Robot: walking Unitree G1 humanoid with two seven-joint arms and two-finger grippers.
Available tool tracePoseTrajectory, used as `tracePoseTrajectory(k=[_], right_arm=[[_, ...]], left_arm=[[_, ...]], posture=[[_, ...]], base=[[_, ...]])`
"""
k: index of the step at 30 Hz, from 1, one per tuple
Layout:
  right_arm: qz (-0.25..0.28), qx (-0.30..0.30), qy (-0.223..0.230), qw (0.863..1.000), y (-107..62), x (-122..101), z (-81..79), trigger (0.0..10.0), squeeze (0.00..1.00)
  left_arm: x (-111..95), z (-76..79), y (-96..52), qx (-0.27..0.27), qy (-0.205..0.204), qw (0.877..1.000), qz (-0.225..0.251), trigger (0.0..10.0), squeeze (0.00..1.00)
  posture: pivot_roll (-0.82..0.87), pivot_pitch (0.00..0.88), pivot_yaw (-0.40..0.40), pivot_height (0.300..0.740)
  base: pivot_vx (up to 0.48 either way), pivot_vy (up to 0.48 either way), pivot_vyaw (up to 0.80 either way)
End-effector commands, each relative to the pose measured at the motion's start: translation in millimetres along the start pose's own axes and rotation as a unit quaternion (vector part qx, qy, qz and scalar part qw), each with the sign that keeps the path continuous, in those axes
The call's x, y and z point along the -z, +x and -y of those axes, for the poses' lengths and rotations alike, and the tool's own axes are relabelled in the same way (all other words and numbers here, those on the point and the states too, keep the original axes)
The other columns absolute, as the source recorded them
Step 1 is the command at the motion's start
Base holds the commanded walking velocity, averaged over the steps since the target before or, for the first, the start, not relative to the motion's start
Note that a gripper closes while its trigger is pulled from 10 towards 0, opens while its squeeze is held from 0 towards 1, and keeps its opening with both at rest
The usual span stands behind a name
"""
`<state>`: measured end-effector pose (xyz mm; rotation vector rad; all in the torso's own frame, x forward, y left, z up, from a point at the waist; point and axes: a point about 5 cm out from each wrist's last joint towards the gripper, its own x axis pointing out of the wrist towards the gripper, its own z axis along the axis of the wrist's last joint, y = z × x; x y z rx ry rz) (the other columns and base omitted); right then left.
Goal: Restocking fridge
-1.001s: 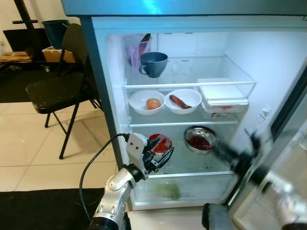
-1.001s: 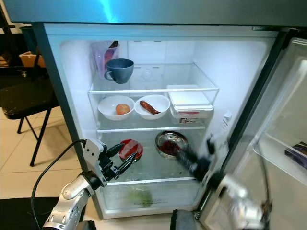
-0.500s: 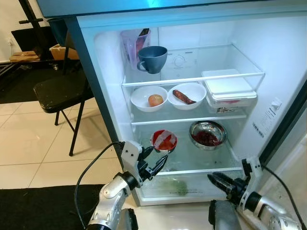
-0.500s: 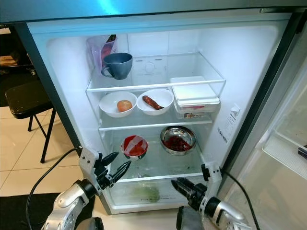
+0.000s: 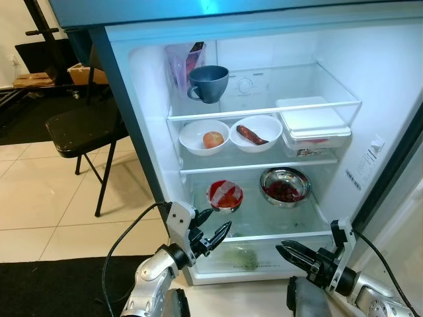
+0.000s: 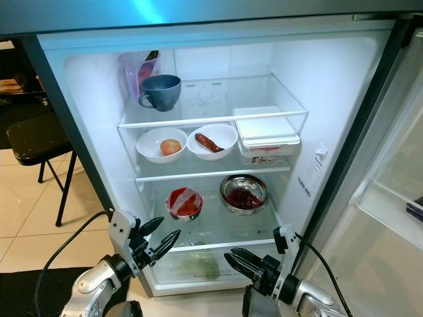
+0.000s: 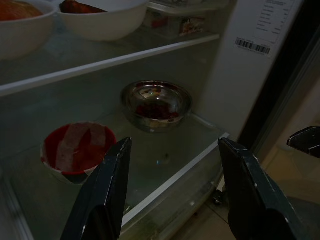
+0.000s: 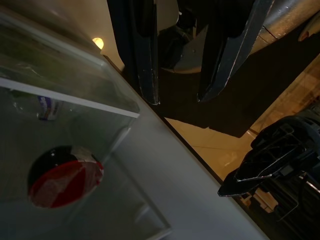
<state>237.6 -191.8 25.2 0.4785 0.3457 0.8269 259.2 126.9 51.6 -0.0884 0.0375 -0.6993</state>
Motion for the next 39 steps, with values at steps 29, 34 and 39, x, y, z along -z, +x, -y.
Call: tracePoseTrajectory(k=[29, 34, 39], right_arm=[[-0.039, 0.025, 0.007, 0.999, 1.4, 16, 3.6, 10.0, 0.00], [-0.036, 0.025, 0.011, 0.999, 1.9, 17, 3.7, 10.0, 0.00], [-0.013, 0.029, 0.039, 0.999, -2.4, 18, 7.3, 10.0, 0.00]], left_arm=[[14, 6.0, -7.7, 0.031, -0.001, 0.999, -0.040, 10.0, 0.00], [14, 7.3, -7.1, 0.034, -0.003, 0.999, -0.041, 10.0, 0.00], [20, 7.7, -10.4, 0.040, -0.007, 0.998, -0.057, 10.0, 0.00]], posture=[[-0.01, 0.000, 0.010, 0.627], [-0.01, 0.000, 0.013, 0.627], [-0.01, 0.000, 0.012, 0.641]], base=[[0.000, 0.000, 0.00], [0.000, 0.000, 0.00], [0.000, 0.000, 0.00]])
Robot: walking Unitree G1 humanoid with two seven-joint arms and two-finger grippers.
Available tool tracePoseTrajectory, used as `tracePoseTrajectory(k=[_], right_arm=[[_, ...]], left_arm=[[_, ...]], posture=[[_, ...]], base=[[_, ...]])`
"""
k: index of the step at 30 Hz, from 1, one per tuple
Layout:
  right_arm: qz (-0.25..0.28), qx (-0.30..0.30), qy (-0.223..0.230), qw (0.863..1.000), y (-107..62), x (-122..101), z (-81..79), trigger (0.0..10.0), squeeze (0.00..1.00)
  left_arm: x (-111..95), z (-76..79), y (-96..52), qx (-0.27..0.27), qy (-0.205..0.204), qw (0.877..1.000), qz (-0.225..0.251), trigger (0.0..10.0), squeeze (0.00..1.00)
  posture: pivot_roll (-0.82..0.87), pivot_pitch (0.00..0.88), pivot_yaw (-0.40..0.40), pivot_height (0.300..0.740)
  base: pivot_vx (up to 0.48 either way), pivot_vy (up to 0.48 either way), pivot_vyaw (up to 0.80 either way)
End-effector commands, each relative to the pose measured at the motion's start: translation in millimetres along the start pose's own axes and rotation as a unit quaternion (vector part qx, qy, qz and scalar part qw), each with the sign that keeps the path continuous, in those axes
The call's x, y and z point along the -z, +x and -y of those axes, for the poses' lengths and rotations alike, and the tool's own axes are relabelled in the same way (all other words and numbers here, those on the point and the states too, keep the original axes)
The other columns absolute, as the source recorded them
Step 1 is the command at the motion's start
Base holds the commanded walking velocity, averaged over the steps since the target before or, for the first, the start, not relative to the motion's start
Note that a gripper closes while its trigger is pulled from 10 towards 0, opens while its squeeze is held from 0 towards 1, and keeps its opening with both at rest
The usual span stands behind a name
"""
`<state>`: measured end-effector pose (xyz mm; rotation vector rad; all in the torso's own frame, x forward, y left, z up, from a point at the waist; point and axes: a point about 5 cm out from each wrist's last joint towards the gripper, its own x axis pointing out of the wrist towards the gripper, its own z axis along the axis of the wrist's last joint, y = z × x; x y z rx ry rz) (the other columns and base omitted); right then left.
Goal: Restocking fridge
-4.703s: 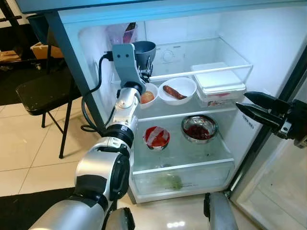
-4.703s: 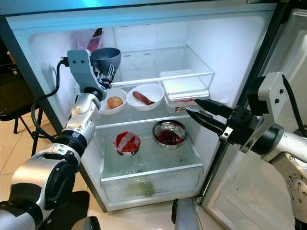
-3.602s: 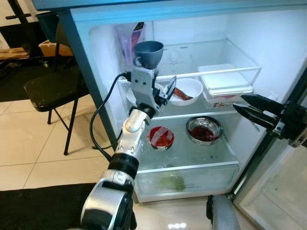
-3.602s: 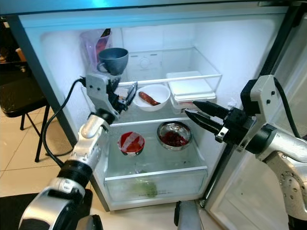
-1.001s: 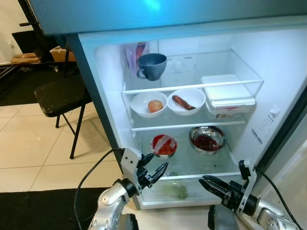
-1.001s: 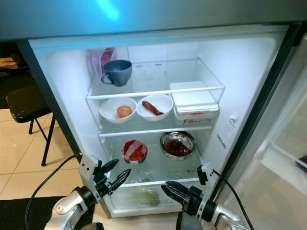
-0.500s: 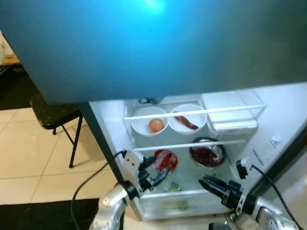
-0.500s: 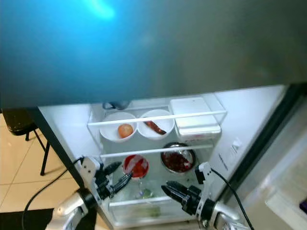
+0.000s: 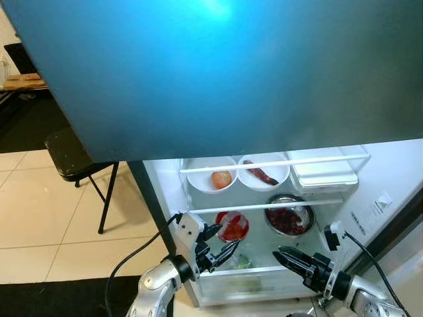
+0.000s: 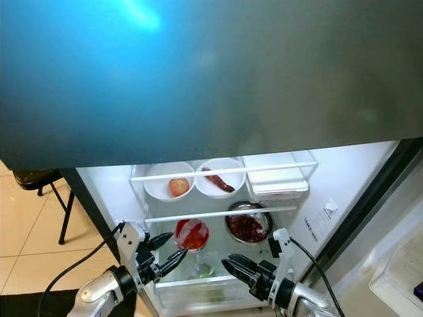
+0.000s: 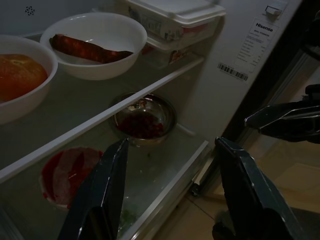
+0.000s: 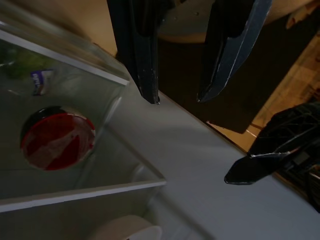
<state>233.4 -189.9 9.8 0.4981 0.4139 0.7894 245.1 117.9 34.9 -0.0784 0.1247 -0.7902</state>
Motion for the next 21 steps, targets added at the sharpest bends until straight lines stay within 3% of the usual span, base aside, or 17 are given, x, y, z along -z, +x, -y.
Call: tracePoseTrajectory(k=[1, 11, 21], right_arm=[[0.008, 0.007, 0.015, 1.000, -2.7, 3, 3.1, 10.0, 0.00], [-0.002, 0.046, 0.047, 0.998, -10.8, 21, 9.8, 10.0, 0.00], [0.000, 0.059, 0.062, 0.996, -14.7, 28, 12.8, 10.0, 0.00]], left_arm=[[2, -6.1, -5.9, -0.004, 0.002, 1.000, -0.013, 10.0, 0.00], [8, 17.7, -9.0, 0.106, -0.007, 0.994, -0.037, 10.0, 0.00], [2, 29.7, -6.7, 0.159, 0.005, 0.986, -0.041, 10.0, 0.00]], posture=[[-0.01, 0.000, 0.012, 0.641], [-0.01, 0.000, 0.014, 0.696], [-0.01, 0.000, 0.017, 0.725]], base=[[0.000, 0.000, 0.00], [0.000, 0.000, 0.00], [0.000, 0.000, 0.00]])
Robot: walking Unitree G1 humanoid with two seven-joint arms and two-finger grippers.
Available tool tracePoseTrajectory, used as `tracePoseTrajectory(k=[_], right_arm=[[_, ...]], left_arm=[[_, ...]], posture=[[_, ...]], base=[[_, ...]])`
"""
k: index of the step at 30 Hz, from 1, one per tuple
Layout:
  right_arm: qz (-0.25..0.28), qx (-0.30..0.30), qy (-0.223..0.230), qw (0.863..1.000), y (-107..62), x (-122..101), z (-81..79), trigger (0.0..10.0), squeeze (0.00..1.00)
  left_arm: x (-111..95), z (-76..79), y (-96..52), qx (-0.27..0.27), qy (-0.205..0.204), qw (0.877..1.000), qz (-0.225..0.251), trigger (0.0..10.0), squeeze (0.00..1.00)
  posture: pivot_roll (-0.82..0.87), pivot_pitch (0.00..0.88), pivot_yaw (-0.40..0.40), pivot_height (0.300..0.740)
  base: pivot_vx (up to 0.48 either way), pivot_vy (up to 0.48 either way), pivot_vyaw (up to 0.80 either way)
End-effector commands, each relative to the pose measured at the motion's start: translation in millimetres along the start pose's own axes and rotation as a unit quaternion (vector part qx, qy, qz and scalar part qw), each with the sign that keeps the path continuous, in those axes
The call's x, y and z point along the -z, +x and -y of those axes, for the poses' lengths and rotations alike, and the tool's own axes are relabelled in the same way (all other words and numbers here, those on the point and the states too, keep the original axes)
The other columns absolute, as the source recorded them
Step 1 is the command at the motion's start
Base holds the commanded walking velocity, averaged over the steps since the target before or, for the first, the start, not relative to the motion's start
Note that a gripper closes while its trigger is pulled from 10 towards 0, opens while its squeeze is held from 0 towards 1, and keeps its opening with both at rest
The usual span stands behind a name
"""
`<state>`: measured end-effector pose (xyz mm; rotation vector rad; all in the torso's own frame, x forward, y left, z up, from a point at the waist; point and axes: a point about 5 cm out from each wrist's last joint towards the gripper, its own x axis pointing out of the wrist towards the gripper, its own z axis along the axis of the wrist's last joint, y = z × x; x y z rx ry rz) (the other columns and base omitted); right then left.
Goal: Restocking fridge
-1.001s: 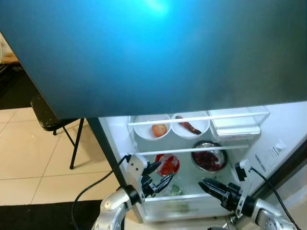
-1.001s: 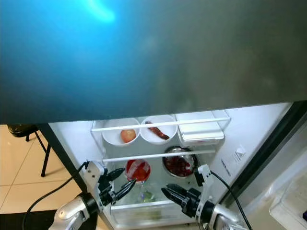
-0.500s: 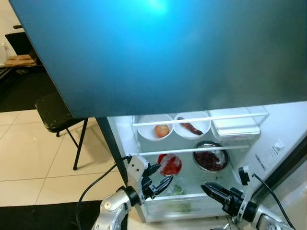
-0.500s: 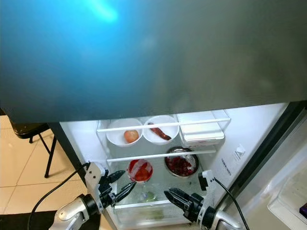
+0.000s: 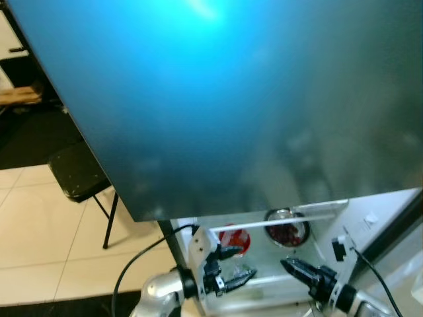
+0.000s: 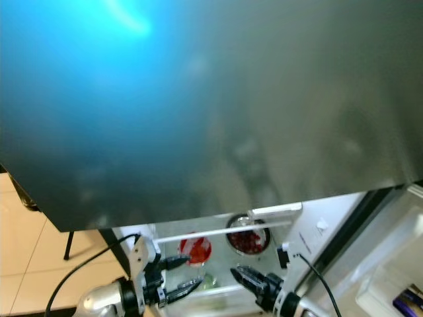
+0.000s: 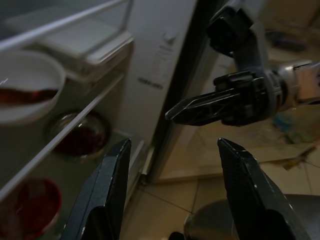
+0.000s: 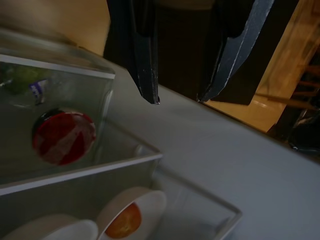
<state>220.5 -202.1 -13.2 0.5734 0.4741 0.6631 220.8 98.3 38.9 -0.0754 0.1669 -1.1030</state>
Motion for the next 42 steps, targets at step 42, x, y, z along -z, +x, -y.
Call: tracePoseTrajectory(k=[42], right_arm=[[-0.237, 0.445, 0.035, 0.863, -70.5, 126, 22.4, 10.0, 0.00]], left_arm=[[156, 17.7, -129.6, -0.401, -0.318, 0.801, -0.310, 10.0, 0.00]], posture=[[0.00, 0.000, 0.024, 0.740]], base=[[0.000, 0.000, 0.00]])
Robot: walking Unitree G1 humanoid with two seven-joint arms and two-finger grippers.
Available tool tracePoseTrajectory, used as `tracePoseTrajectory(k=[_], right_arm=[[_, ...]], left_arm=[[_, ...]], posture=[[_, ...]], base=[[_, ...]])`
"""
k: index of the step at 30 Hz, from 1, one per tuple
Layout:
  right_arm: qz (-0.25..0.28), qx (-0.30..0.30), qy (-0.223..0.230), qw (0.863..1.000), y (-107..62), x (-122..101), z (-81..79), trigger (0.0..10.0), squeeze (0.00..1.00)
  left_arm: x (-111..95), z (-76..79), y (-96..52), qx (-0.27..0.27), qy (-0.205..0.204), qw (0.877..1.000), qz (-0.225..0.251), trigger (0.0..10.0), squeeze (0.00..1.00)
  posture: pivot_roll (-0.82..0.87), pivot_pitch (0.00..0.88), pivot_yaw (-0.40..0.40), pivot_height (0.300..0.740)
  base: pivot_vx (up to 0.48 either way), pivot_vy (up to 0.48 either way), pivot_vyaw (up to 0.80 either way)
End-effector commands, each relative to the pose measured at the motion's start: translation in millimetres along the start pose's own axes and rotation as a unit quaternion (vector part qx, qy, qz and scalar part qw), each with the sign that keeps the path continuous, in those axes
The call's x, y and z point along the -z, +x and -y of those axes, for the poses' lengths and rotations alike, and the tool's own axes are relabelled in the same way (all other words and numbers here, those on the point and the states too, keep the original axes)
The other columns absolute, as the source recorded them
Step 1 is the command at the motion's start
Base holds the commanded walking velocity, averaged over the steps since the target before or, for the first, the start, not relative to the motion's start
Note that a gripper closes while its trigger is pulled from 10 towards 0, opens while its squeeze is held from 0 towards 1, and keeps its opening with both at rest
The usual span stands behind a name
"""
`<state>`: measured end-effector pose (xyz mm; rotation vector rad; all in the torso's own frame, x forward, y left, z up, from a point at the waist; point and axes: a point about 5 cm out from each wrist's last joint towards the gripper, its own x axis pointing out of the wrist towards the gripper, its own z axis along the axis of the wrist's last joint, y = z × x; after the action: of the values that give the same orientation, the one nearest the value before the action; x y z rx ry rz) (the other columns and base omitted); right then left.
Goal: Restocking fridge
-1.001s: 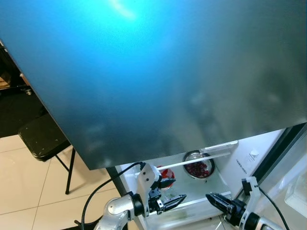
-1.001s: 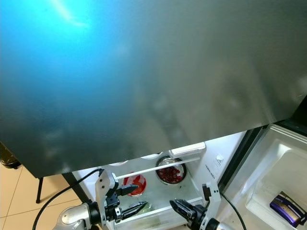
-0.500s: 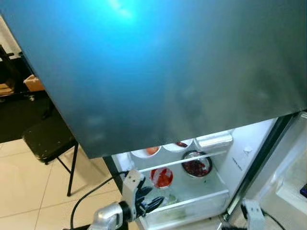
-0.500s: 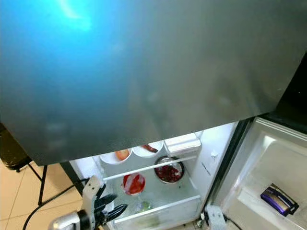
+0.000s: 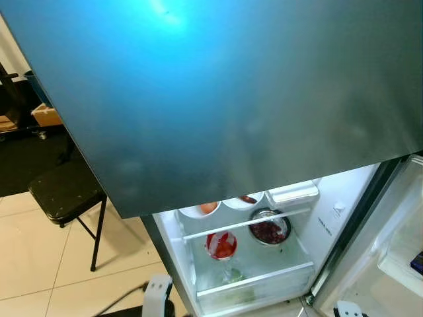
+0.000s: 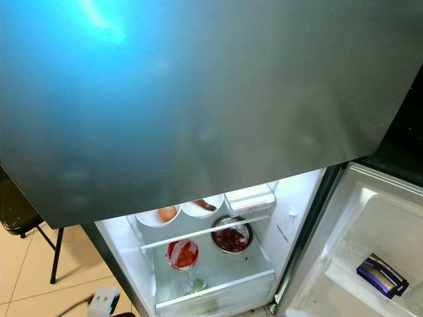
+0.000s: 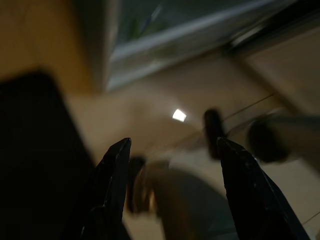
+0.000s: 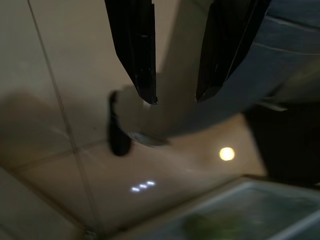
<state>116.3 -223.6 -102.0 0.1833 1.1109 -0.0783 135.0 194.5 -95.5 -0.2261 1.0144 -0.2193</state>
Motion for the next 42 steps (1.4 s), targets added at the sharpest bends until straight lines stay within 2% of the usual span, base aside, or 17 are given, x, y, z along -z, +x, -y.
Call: tracePoseTrajectory(k=[1, 7, 11, 21, 24, 31, 37, 39, 42], right_arm=[[-0.014, 0.025, 0.024, 0.999, -0.6, 9, 0.6, 10.0, 0.00], [-0.023, 0.032, -0.001, 0.999, 0.3, 11, -2.5, 10.0, 0.00], [-0.031, 0.033, -0.030, 0.998, 1.0, 11, -4.4, 10.0, 0.00], [-0.030, 0.027, -0.077, 0.996, 2.8, 4, -7.0, 10.0, 0.00], [-0.037, 0.022, -0.111, 0.993, 2.9, 3, -6.8, 10.0, 0.00], [-0.039, 0.021, -0.114, 0.992, 2.6, 3, -5.6, 10.0, 0.00], [-0.041, 0.016, -0.122, 0.992, 3.5, 1, -8.2, 10.0, 0.00], [-0.037, 0.012, -0.144, 0.989, 4.5, -4, -9.7, 10.0, 0.00], [-0.035, 0.016, -0.149, 0.988, 4.5, -9, -7.3, 10.0, 0.00]], left_arm=[[18, -16.9, -10.6, -0.049, -0.029, 0.998, -0.027, 10.0, 0.00], [19, -20.3, -11.7, -0.073, -0.032, 0.997, -0.023, 10.0, 0.00], [10, -19.8, -8.6, -0.082, -0.042, 0.996, -0.007, 10.0, 0.00], [5, -13.5, -3.7, -0.080, -0.040, 0.996, -0.001, 10.0, 0.00], [6, -8.5, -1.8, -0.067, -0.039, 0.997, -0.002, 10.0, 0.00], [13, -6.7, -3.2, -0.058, -0.046, 0.997, -0.002, 10.0, 0.00], [18, -9.5, -5.8, -0.076, -0.040, 0.996, -0.005, 10.0, 0.00], [21, -7.7, -5.1, -0.082, -0.041, 0.996, -0.009, 10.0, 0.00], [19, -3.3, -2.5, -0.076, -0.037, 0.996, -0.008, 10.0, 0.00]], posture=[[0.00, 0.000, 0.024, 0.740], [0.02, 0.000, 0.011, 0.740], [0.02, 0.000, 0.005, 0.740], [0.01, 0.000, -0.013, 0.740], [0.00, 0.000, -0.023, 0.740], [0.02, 0.000, -0.036, 0.740], [0.01, 0.000, -0.038, 0.740], [-0.01, 0.000, -0.033, 0.740], [0.00, 0.000, -0.054, 0.740]], base=[[0.000, 0.000, 0.00], [0.000, 0.000, 0.00], [0.000, 0.000, 0.00], [0.000, 0.000, 0.00], [0.000, 0.000, 0.00], [0.000, 0.000, 0.00], [0.000, -0.476, 0.00], [0.000, 0.000, 0.00], [0.000, 0.000, 0.00]])
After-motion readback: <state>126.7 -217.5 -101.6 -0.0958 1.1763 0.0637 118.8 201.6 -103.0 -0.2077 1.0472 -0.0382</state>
